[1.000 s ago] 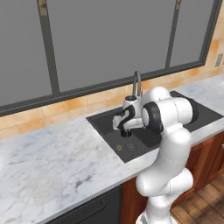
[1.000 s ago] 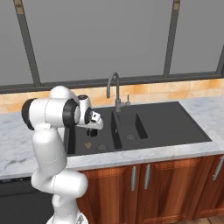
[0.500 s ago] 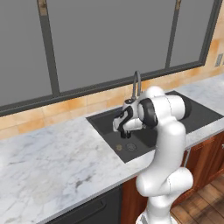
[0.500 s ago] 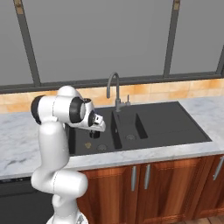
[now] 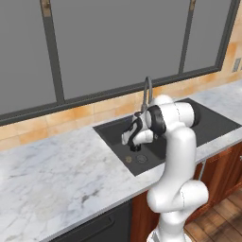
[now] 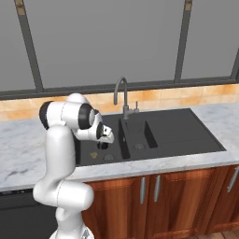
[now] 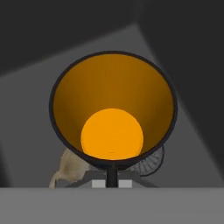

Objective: Pick the mug and saucepan and place them in the sink. Then turn on the water.

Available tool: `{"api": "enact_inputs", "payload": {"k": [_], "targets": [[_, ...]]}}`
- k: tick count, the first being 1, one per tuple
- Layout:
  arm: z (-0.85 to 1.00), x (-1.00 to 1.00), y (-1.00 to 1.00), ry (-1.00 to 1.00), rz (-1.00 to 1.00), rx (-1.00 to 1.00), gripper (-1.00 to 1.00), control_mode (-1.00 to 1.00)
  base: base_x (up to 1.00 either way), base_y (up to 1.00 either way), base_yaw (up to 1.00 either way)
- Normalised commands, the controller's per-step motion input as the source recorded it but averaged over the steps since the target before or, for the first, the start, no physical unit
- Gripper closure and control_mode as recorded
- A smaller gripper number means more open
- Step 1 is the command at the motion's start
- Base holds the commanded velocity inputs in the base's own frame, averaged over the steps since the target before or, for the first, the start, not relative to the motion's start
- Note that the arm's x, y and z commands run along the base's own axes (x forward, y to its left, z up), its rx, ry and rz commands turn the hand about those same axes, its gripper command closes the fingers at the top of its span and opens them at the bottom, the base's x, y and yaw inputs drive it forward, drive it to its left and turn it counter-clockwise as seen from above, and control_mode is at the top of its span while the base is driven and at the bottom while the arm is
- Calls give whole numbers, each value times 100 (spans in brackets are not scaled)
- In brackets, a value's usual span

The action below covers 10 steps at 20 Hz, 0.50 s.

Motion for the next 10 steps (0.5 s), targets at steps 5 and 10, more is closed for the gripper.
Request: {"api": "enact_inputs", "payload": {"k": [5,10], "targets": [[-19,16,0,-6,-2,0,100,-100,0,0,0],[-17,14,0,-6,-3,0,100,-100,0,0,0]]}}
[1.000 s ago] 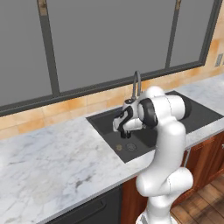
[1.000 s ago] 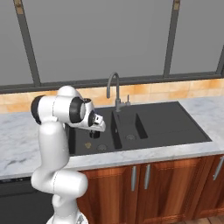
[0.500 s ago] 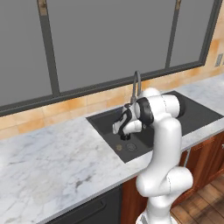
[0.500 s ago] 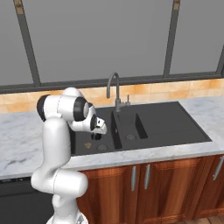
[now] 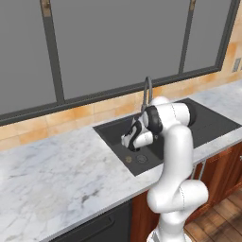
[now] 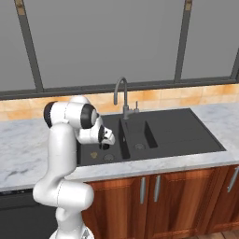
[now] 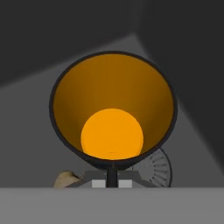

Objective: Pick the mug and saucepan and place them in the sink. Then turn on the water.

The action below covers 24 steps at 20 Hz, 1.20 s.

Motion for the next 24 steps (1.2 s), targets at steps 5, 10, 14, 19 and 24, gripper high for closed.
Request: {"api": "enact_inputs", "payload": {"k": [5,10,14,19,24], "targets": [[-17,11,0,-5,-3,0,100,-100,0,0,0],[-18,11,0,-3,-3,0,100,-100,0,0,0],[-15,10,0,-2,-3,0,100,-100,0,0,0],[-8,10,0,0,-3,0,100,-100,0,0,0],[-9,11,0,0,-2,0,-100,-100,0,0,0]]}}
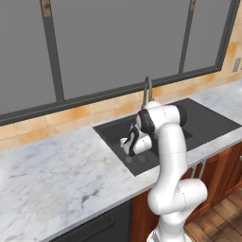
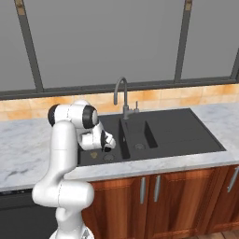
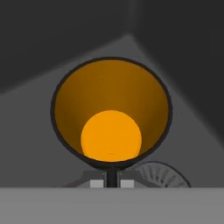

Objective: Pick the mug and saucepan and place them in the sink. Then turn on the water.

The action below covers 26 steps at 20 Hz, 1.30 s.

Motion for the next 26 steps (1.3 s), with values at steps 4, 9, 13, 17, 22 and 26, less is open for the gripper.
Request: {"api": "enact_inputs", "payload": {"k": [4,9,13,17,22,26], "targets": [[-12,14,0,0,-1,0,-100,-100,0,0,0],[-6,3,0,0,0,0,-100,-100,0,0,0],[1,-11,0,-2,-2,0,-100,-100,0,0,0],[16,-46,0,0,-3,1,-100,-100,0,0,0],[41,-32,0,0,-2,2,-100,-100,0,0,0],[63,-5,0,-2,0,0,-100,-100,0,0,0]]}}
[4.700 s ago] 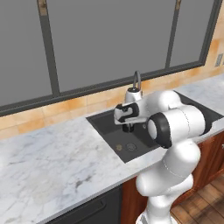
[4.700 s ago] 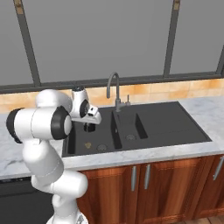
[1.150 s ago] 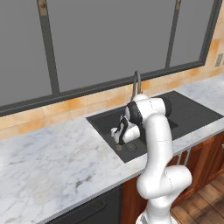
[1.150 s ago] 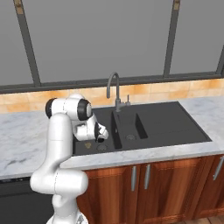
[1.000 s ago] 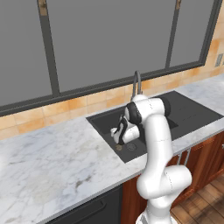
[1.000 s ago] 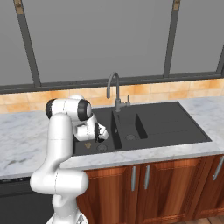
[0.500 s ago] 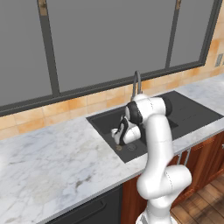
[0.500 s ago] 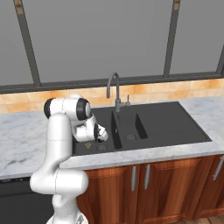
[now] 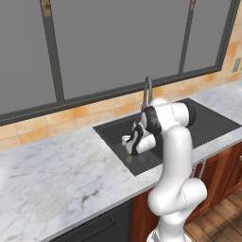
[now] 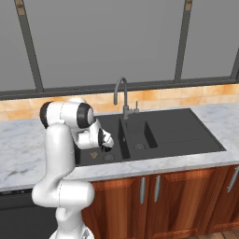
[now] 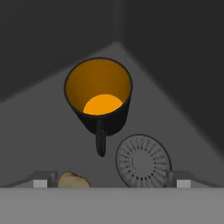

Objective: Pick the mug and saucepan and place them in the sink. Then turn on the water.

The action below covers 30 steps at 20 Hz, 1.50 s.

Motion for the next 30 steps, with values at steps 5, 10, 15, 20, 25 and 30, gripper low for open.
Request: {"api": "enact_inputs", "payload": {"k": [5,10,15,20,25,30], "targets": [[59,-20,0,0,-4,0,-100,-100,0,0,0],[48,-35,0,0,-4,0,-100,-100,0,0,0],[48,-53,0,0,-3,0,-100,-100,0,0,0],[71,-75,0,-6,-1,0,-100,-100,0,0,0],[75,-75,0,-3,-1,0,-100,-100,0,0,0],[72,-76,0,-2,-1,0,-100,-100,0,0,0]]}}
